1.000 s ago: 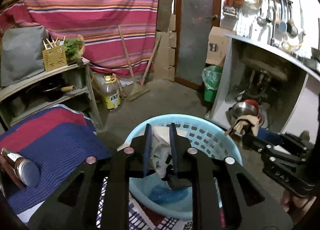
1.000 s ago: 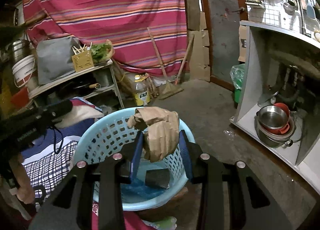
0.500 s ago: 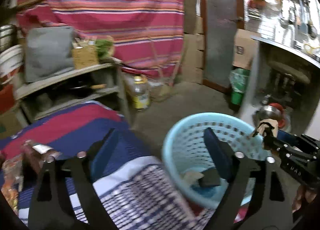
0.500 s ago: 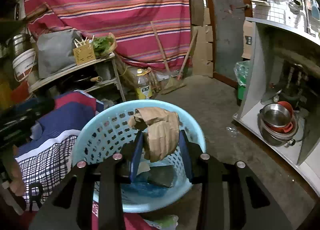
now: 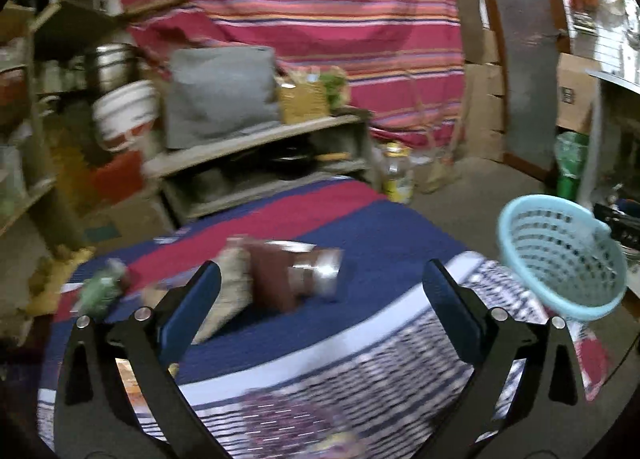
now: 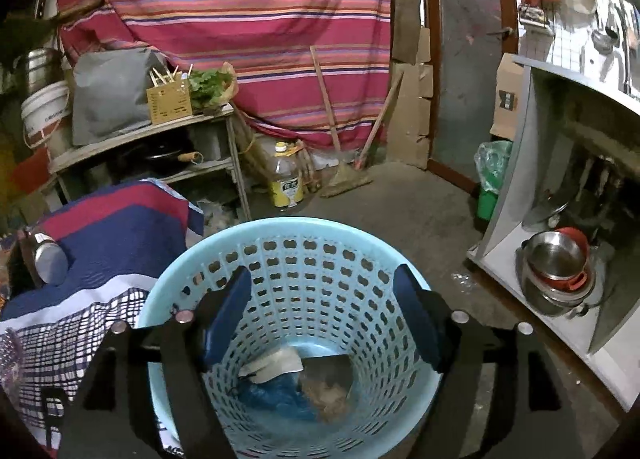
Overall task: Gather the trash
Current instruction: 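Move both open tools back toward the trash on the table, then grasp the silver foil wrapper with the left tool while the right tool reaches toward the grey printed packet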
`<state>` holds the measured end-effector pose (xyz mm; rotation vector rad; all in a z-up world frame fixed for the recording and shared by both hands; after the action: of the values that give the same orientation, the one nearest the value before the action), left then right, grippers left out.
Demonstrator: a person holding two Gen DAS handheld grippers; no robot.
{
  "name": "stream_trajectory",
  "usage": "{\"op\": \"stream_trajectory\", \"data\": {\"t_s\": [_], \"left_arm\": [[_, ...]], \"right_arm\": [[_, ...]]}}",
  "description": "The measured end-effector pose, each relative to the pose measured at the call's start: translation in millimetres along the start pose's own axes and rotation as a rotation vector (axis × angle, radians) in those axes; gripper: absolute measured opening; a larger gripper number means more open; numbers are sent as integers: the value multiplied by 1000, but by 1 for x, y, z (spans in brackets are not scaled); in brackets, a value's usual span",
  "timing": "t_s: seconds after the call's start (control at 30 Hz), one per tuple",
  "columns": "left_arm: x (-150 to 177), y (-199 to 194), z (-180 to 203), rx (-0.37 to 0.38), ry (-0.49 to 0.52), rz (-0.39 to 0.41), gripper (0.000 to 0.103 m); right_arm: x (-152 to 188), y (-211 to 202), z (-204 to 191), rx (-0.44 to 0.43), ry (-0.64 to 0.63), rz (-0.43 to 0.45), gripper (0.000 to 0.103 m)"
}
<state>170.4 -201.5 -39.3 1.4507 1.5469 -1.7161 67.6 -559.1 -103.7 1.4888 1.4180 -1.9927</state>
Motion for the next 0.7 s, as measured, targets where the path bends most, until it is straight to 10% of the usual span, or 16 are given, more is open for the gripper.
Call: {"op": "stream_trajectory", "data": {"t_s": [0.7], "left_arm": [[56, -55, -202, -236, -200, -55, 98]], "right_arm": [[-16, -131, -197, -311, -252, 125, 89]]}}
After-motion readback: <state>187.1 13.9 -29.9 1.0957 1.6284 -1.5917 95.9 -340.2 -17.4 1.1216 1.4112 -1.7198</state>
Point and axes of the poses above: each gripper's, at about its wrist camera, not at the fingertips, and y roughly the way its jaws point, z to its right, x to its underside, the point moved 4 cm from there along y, roughly the way its jaws point, and after that the axes turned 3 degrees about x, right-handed, at the moved point
